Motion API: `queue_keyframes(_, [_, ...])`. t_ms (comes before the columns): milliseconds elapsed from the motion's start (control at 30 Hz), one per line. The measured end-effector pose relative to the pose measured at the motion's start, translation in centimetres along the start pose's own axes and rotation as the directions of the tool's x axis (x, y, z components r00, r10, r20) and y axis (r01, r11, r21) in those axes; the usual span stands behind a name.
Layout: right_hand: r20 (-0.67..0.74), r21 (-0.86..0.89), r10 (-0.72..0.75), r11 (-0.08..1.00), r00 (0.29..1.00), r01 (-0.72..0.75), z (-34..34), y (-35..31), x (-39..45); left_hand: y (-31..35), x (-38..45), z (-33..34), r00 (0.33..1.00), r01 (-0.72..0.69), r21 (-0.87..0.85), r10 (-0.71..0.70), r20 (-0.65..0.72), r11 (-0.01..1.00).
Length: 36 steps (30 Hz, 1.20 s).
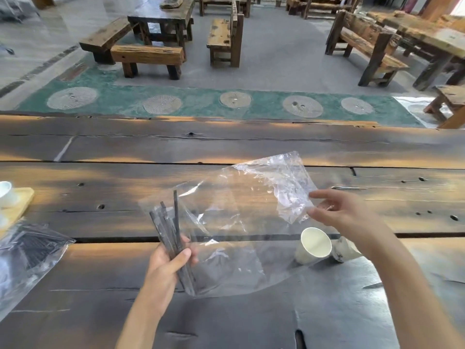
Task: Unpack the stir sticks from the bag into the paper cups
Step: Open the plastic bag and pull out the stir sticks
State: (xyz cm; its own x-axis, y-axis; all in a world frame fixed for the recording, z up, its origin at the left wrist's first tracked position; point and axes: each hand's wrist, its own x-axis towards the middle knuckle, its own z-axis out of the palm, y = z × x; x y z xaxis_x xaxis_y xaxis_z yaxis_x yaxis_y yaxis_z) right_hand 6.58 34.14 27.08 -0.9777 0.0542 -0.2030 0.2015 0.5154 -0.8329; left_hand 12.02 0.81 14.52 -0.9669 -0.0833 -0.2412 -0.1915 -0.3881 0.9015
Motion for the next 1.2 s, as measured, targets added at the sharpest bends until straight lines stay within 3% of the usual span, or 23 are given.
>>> queue_keyframes(267, [0.018, 0.064, 0.011, 0.998, 1.000, -0.012, 1.4, 1.0, 0.7, 0.7, 0.4, -1.0, 0.998, -0.040, 0.081, 0.043, -0.042, 0.996])
queue_keyframes(333, [-0.125, -0.155, -0.028, 0.988, 0.992, 0.008, 1.7, 1.9, 1.0, 1.0, 0.5, -0.9, 0.997, -0.032, 0.131, 0.041, -0.072, 0.991])
queue_keyframes(400, [-0.296, -0.486, -0.206, 0.873, 0.933, 0.038, 2.4, 2.5, 0.9, 1.1, 0.8, -0.7, 0.995, -0.023, 0.167, 0.038, -0.089, 0.986])
queue_keyframes(433, [-0.326, -0.569, -0.310, 0.819, 0.893, 0.076, 2.7, 2.5, 0.8, 1.1, 0.9, -0.5, 0.995, -0.021, 0.175, 0.037, -0.092, 0.984])
queue_keyframes(500, [-0.277, -0.570, -0.456, 0.787, 0.846, 0.237, 3.0, 2.4, 0.5, 1.2, 1.2, -0.3, 0.994, -0.017, 0.179, 0.036, -0.103, 0.984])
queue_keyframes(600, [-0.137, -0.201, -0.386, 0.913, 0.912, 0.356, 3.1, 1.9, -0.5, 1.1, 1.6, -0.2, 0.992, -0.007, 0.184, 0.030, -0.122, 0.983])
queue_keyframes(667, [-0.030, 0.224, -0.247, 0.943, 0.969, 0.247, 2.7, 1.9, -1.2, 1.1, 1.7, -0.2, 0.992, -0.012, 0.209, 0.038, -0.120, 0.978])
queue_keyframes(733, [0.160, 0.613, -0.231, 0.785, 0.960, 0.087, 1.9, 2.2, -1.7, 1.2, 1.7, -0.3, 0.992, -0.019, 0.221, 0.045, -0.116, 0.975])
queue_keyframes(800, [0.336, 0.831, -0.372, 0.549, 0.865, -0.087, 1.5, 2.6, -1.9, 1.5, 1.6, -0.2, 0.993, -0.018, 0.204, 0.041, -0.111, 0.979])
queue_keyframes(867, [0.435, 0.882, -0.374, 0.360, 0.819, -0.304, 1.7, 3.3, -2.0, 1.7, 1.5, 0.0, 0.995, -0.020, 0.183, 0.038, -0.091, 0.983])
queue_keyframes(933, [0.565, 0.819, -0.243, 0.281, 0.788, -0.501, 2.6, 3.3, -1.8, 1.8, 1.4, 0.3, 0.998, -0.011, 0.166, 0.022, -0.065, 0.986])
queue_keyframes(1033, [0.623, 0.748, -0.091, 0.360, 0.777, -0.558, 3.6, 2.7, -0.8, 1.7, 1.5, 0.4, 0.999, 0.003, 0.174, 0.005, -0.048, 0.985])
queue_keyframes(1100, [0.623, 0.772, -0.115, 0.245, 0.773, -0.586, 4.4, 2.4, -1.1, 1.7, 1.6, 0.4, 0.999, 0.003, 0.174, 0.005, -0.047, 0.985])
queue_keyframes(1200, [0.575, 0.814, -0.273, 0.097, 0.771, -0.572, 5.3, 1.9, -2.1, 1.8, 1.5, 0.2, 0.999, 0.000, 0.176, 0.009, -0.052, 0.984])
